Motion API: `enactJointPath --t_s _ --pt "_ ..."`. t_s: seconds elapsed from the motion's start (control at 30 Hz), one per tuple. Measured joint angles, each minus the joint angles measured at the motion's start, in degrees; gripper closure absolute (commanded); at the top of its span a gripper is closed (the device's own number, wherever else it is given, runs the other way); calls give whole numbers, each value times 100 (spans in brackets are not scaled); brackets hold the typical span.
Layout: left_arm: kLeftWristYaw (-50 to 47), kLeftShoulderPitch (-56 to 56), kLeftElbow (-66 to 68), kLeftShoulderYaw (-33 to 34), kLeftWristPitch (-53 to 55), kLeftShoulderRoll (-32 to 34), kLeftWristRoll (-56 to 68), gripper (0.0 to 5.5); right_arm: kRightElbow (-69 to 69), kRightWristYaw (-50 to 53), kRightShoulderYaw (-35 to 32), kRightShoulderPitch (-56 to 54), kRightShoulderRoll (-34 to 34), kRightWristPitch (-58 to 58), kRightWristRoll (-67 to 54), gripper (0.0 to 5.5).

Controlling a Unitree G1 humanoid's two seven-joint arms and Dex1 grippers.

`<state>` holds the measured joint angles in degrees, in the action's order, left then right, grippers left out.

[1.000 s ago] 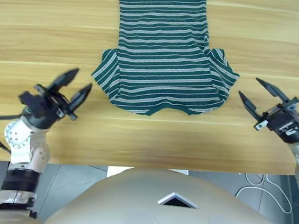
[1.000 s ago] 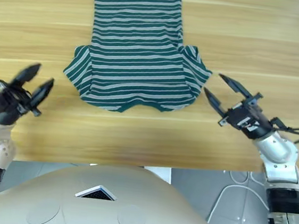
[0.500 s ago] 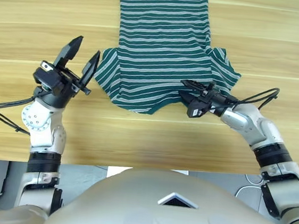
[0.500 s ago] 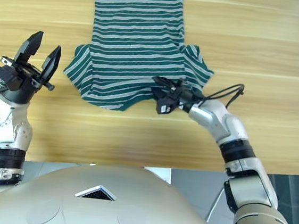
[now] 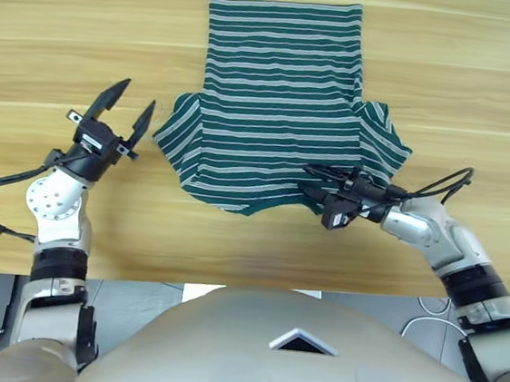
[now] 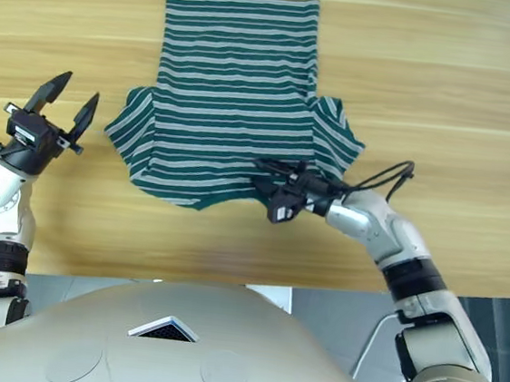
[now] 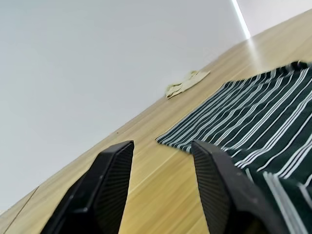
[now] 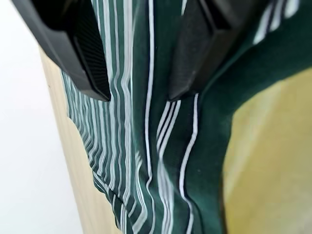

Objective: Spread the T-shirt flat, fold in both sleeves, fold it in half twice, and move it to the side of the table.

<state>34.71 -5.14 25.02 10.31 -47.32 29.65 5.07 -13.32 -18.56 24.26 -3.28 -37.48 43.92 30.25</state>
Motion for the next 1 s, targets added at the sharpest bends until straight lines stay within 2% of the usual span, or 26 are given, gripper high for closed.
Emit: enactJointPath --t_s 0.07,0.17,0.23,0.33,0.4,0.57,0.8,1.0 --pt "-277 121 213 7 -137 189 -507 329 32 117 -199 4 87 19 -365 332" --pt "-706 2 163 10 -232 847 -1807 329 640 179 -559 33 366 24 -1646 332" --pt "-757 -598 -562 257 -180 1384 -2356 329 1081 205 -862 -6 560 -231 -2451 332" --pt "-684 -1380 -1374 197 96 1667 -3113 329 1124 209 -1150 -97 626 -469 -2609 332" --pt "-560 -1780 -1886 -89 298 1663 -3416 329 1114 209 -1304 -130 634 -538 -2565 332" --pt "-726 -1568 -2222 -503 665 1659 -3820 329 1086 193 -1435 -133 677 -615 -2403 332" --pt "-1698 -559 -1562 -1123 1164 1559 -4634 329 918 204 -1523 -44 721 -573 -2195 332" --pt "-2415 239 -695 -1673 1203 1518 -4856 329 676 219 -1584 -20 736 -450 -2102 332"
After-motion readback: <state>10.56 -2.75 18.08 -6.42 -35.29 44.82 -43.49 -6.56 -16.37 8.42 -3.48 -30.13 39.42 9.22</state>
